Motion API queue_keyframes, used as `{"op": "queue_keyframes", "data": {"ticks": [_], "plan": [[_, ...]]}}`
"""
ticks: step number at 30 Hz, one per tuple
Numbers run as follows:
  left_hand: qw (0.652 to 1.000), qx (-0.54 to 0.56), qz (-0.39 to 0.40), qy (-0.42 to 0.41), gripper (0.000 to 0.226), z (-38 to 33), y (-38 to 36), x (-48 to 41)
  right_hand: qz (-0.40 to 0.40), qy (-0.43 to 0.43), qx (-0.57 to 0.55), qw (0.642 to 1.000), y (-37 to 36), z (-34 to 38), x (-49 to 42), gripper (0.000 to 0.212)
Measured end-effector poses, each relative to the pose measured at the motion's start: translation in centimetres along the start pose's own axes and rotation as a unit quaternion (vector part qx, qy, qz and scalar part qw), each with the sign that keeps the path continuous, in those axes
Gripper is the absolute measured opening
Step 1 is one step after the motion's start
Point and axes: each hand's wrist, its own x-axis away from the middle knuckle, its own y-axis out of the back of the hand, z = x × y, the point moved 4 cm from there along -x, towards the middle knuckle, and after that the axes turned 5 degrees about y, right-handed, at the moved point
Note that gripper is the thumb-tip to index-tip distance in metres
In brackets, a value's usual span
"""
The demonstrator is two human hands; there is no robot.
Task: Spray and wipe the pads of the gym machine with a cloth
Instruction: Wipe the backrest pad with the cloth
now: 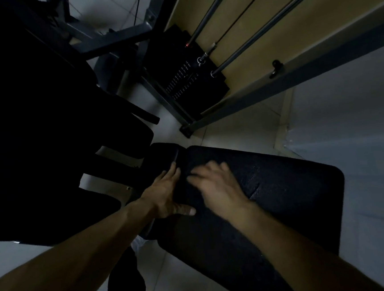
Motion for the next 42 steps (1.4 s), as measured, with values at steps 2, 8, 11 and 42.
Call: {"op": "queue_keyframes", "data": {"ticks": [2, 8, 11, 42], "plan": [[1.000, 0.012, -0.010, -0.005, 0.139, 0.1, 0.0, 0.3, -0.053, -0.085, 0.040, 0.994, 1.4, -3.4, -1.9, 0.051], [0.999, 0.044, -0.018, 0.016, 0.142, 1.6, -0.2, -0.1, 0.000, -0.130, 0.023, 0.991, 0.4, 0.5, -2.8, 0.052], [0.997, 0.069, -0.019, 0.014, 0.138, 2.4, 0.1, -0.4, 0.088, -0.011, -0.031, 0.996, -1.4, 3.9, -1.3, 0.054], [0.967, 0.249, -0.044, 0.022, 0.118, 5.0, -2.5, 1.5, 0.127, 0.097, -0.045, 0.986, -4.6, 6.0, -1.8, 0.036]]}}
